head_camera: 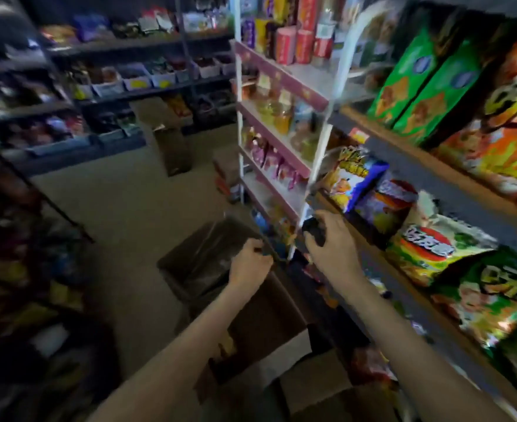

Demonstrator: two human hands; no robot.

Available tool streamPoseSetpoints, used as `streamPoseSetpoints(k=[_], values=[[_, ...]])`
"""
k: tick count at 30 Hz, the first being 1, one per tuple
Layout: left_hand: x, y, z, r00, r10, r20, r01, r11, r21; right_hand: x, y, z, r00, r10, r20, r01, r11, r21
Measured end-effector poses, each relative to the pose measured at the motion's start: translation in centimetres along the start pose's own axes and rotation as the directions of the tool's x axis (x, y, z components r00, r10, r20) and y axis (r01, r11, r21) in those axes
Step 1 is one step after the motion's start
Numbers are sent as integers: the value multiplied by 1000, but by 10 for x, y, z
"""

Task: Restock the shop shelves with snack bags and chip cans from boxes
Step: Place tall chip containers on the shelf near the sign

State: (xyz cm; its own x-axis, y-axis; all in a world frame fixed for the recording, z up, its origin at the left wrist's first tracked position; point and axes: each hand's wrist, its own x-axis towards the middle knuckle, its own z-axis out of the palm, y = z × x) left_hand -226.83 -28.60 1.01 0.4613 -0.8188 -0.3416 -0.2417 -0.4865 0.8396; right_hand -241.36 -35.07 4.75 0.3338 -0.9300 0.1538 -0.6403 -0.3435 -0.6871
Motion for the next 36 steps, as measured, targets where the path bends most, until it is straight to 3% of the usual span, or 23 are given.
streamPoseSetpoints(k=[3,6,10,15,21,26,29,32,36], values=[[33,-85,-30,966,-248,-72,249,968,3,14,11,80,981,88,172,-92,996,19],[67,-173,-45,896,-424,-133,427,904,-13,23,38,160,917,202,343,-212,977,-10],[116,-278,-30,851,-514,-110,515,857,-25,21,94,262,820,376,431,-393,918,-53],[175,-415,45,780,-623,-67,607,778,-166,0,190,381,680,531,506,-564,819,-102],[219,-510,129,643,-764,-52,753,643,-141,-32,301,517,553,598,580,-598,770,-224],[249,-569,181,574,-818,-39,809,574,-131,-42,364,594,466,571,675,-569,778,-265],[265,-587,201,541,-838,-69,831,545,-111,-42,391,622,411,573,709,-598,756,-264],[272,-596,214,508,-849,-146,852,520,-58,-37,405,639,307,549,777,-714,673,-194],[272,-601,220,538,-815,-214,822,563,-80,-30,412,653,162,514,843,-812,554,-181]])
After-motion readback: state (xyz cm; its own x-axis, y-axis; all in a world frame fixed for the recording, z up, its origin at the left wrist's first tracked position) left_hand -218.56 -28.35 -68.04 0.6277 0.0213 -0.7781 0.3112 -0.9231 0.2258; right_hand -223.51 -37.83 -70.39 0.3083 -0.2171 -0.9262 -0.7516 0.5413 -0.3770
